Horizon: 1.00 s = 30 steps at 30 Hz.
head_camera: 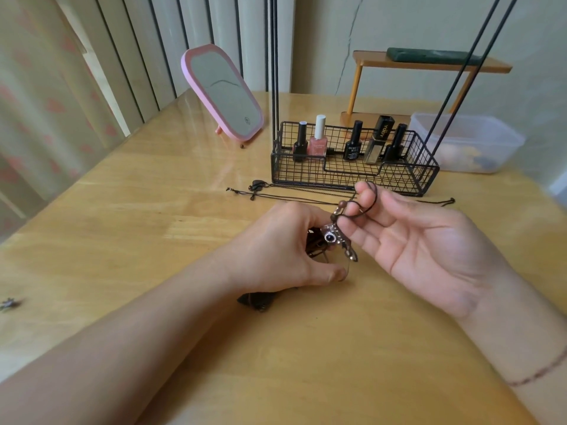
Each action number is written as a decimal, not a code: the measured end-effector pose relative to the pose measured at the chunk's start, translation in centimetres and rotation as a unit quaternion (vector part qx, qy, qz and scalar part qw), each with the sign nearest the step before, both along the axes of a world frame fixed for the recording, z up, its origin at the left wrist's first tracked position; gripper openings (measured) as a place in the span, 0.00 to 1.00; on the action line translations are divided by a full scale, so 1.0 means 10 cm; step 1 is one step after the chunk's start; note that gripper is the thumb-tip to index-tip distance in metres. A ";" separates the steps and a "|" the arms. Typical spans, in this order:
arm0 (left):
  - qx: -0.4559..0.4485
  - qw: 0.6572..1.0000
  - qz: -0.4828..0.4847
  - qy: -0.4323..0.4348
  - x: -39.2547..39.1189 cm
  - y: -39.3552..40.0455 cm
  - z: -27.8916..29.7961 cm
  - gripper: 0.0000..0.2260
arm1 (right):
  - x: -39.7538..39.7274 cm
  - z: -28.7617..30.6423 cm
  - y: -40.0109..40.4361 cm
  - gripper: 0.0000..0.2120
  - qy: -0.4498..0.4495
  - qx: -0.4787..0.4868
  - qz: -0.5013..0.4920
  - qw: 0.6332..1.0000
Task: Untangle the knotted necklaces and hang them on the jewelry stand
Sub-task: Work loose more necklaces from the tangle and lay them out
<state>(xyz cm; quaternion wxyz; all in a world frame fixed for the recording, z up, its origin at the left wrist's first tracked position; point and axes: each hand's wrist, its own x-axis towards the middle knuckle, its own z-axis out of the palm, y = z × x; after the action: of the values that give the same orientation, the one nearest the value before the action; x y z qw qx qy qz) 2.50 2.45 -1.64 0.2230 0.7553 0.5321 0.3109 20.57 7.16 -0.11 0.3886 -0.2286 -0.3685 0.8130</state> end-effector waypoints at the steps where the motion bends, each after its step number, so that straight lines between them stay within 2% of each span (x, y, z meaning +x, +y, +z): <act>1: 0.000 1.000 0.000 0.001 0.00 0.01 0.00 0.10 | 0.00 0.00 0.00 0.12 0.009 -0.004 0.006 1.000; 4: 0.005 1.000 -0.009 -0.008 -0.03 0.01 -0.02 0.09 | 0.04 0.04 -0.02 0.12 -0.010 0.007 0.016 1.000; 6: 0.010 1.000 -0.016 0.002 -0.05 0.02 -0.03 0.10 | 0.10 0.12 0.00 0.09 -0.078 0.057 -0.004 0.995; 8: 0.017 0.999 -0.032 0.011 -0.06 0.02 -0.05 0.12 | 0.19 0.21 0.04 0.12 -0.152 0.120 -0.018 0.981; 11: 0.003 0.995 -0.066 -0.077 -0.07 0.01 -0.05 0.14 | 0.34 0.31 0.10 0.18 -0.218 0.162 -0.037 0.962; 12: -0.014 0.988 -0.079 -0.131 -0.08 0.00 -0.04 0.16 | 0.39 0.30 0.12 0.21 -0.267 0.197 -0.069 0.941; 13: -0.035 0.979 -0.088 -0.182 -0.10 0.00 -0.04 0.17 | 0.42 0.27 0.14 0.25 -0.333 0.250 -0.114 0.902; 15: -0.067 0.965 -0.089 -0.236 -0.13 0.00 -0.05 0.17 | 0.44 0.20 0.18 0.32 -0.437 0.372 -0.211 0.791; 16: -0.075 0.965 -0.081 -0.238 -0.14 0.01 -0.07 0.16 | 0.44 0.17 0.19 0.35 -0.459 0.416 -0.243 0.747; 17: -0.079 0.967 -0.070 -0.233 -0.15 0.03 -0.09 0.16 | 0.43 0.16 0.19 0.38 -0.468 0.439 -0.254 0.724; 20: -0.095 0.966 -0.052 -0.235 -0.17 0.08 -0.13 0.11 | 0.44 0.15 0.20 0.42 -0.508 0.452 -0.171 0.713; 22: -0.108 0.955 -0.063 -0.269 -0.16 0.09 -0.13 0.09 | 0.45 0.14 0.21 0.47 -0.563 0.469 -0.075 0.676; 24: -0.112 0.943 -0.078 -0.303 -0.14 0.09 -0.12 0.09 | 0.45 0.12 0.20 0.50 -0.591 0.494 -0.023 0.637; 26: -0.112 0.931 -0.096 -0.334 -0.14 0.08 -0.11 0.10 | 0.45 0.08 0.18 0.46 -0.582 0.511 -0.030 0.632; 27: -0.111 0.927 -0.103 -0.344 -0.13 0.08 -0.10 0.10 | 0.44 0.07 0.16 0.42 -0.569 0.512 -0.040 0.642; 30: -0.105 0.923 -0.117 -0.350 -0.13 0.08 -0.09 0.10 | 0.38 0.05 0.09 0.31 -0.491 0.477 -0.041 0.728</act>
<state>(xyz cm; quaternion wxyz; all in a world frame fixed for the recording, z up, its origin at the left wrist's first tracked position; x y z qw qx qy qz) 1.23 3.22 -2.50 0.5077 0.6275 0.3573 0.4698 24.35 8.10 0.41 0.2440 -0.3952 -0.8374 0.2881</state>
